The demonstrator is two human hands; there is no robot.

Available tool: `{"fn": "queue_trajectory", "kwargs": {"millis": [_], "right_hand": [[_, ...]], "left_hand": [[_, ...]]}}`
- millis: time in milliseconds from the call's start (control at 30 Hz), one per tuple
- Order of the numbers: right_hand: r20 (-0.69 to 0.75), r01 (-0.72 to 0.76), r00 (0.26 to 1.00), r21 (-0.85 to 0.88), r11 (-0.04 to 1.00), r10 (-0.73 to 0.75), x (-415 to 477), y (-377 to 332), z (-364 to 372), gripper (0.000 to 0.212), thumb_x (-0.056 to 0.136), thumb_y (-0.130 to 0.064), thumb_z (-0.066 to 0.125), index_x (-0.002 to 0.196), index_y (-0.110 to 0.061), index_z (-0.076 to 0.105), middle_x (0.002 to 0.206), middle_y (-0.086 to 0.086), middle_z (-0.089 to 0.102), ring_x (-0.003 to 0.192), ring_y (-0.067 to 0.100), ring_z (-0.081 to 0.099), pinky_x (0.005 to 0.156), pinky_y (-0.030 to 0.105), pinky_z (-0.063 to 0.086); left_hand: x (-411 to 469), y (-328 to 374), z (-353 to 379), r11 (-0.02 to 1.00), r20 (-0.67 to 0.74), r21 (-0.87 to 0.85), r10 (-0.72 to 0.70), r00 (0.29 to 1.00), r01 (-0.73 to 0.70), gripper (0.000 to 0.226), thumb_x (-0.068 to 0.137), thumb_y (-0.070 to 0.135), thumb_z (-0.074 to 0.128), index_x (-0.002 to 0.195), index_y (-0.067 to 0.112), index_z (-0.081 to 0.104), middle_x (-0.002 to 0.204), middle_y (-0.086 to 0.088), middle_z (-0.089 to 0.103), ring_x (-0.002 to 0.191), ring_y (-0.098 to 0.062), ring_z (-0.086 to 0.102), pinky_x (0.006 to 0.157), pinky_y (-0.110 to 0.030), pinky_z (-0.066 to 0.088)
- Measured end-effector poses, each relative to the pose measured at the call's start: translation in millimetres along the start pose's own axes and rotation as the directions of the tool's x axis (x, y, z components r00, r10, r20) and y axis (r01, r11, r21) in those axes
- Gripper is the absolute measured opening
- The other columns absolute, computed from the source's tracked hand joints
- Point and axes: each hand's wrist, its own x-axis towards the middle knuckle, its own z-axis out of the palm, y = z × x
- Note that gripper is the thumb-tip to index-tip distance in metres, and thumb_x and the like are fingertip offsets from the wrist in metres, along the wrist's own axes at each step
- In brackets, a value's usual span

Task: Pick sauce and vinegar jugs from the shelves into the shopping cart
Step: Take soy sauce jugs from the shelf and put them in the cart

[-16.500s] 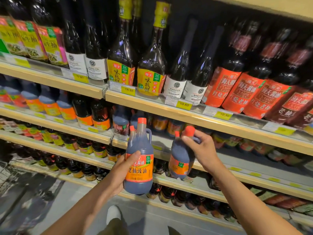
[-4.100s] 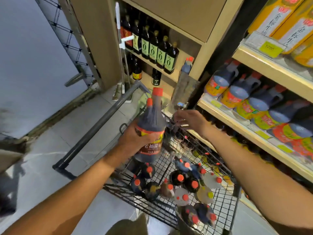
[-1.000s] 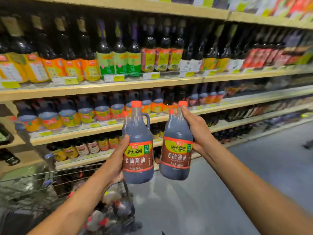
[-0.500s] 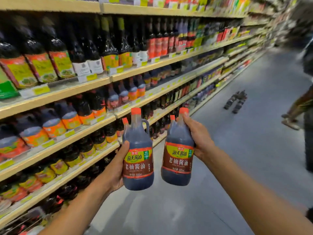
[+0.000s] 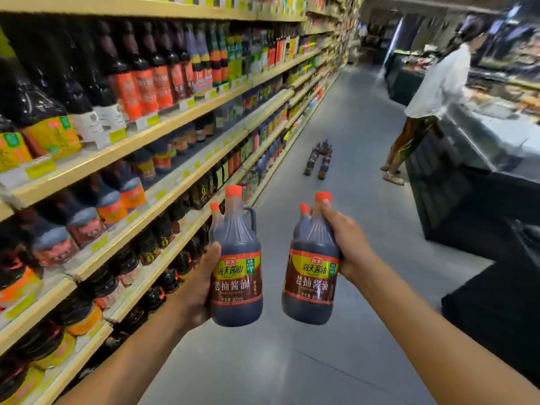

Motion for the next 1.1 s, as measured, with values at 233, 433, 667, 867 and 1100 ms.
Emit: {"fn": "queue_trajectory", "kwargs": {"millis": [233,433,667,867,1100], "right_hand": [[-0.171,0.012,0.985,0.021,1.000,-0.008,67.6,-27.5,-32.2,0.042,0.095,-0.049,0.061,0.110,-0.010,0.064,0.102,0.019,0.075,0.083,0.031,0.075,0.078,0.045,0.062],[-0.204,-0.015,0.979,0.006,1.000,0.016,150.3,-44.2,-63.0,0.043,0.095,-0.051,0.059,0.114,-0.012,0.063,0.104,0.018,0.075,0.087,0.033,0.075,0.082,0.047,0.061],[-0.087,-0.046,0.995,0.038,0.998,0.049,274.9,-76.0,-84.8,0.046,0.094,-0.047,0.063,0.116,-0.007,0.064,0.101,0.018,0.076,0.083,0.033,0.073,0.084,0.050,0.060],[0.080,-0.059,0.995,0.015,0.998,0.057,370.5,-102.7,-63.4,0.047,0.090,-0.049,0.066,0.113,-0.008,0.064,0.100,0.019,0.076,0.081,0.034,0.072,0.086,0.053,0.058],[0.292,-0.113,0.949,-0.029,0.993,0.116,460.2,-102.4,6.0,0.050,0.090,-0.048,0.066,0.113,-0.003,0.065,0.100,0.021,0.075,0.075,0.035,0.073,0.077,0.048,0.061]], "left_hand": [[111.4,14.4,27.2,0.995,0.187,0.028,-0.104,0.977,0.100,0.132,0.034,0.078,0.087,0.141,0.011,0.051,0.131,-0.025,0.064,0.119,-0.047,0.062,0.104,-0.066,0.045],[194.7,26.0,56.9,0.990,0.281,0.075,-0.135,0.950,0.119,0.130,0.031,0.077,0.088,0.137,0.010,0.054,0.129,-0.027,0.064,0.118,-0.048,0.062,0.104,-0.064,0.046],[291.5,46.5,83.9,0.996,0.193,0.009,-0.084,0.978,0.084,0.128,0.035,0.070,0.093,0.141,0.011,0.051,0.128,-0.026,0.065,0.113,-0.044,0.066,0.087,-0.052,0.059],[339.4,64.8,82.2,0.997,0.047,-0.077,-0.008,0.999,0.011,0.112,0.043,0.063,0.095,0.134,0.008,0.059,0.123,-0.030,0.066,0.106,-0.045,0.069,0.090,-0.053,0.057],[370.1,88.9,37.4,0.991,-0.153,-0.123,0.035,0.988,-0.054,0.112,0.041,0.061,0.096,0.131,0.005,0.060,0.117,-0.028,0.070,0.096,-0.039,0.073,0.080,-0.047,0.061]]}}
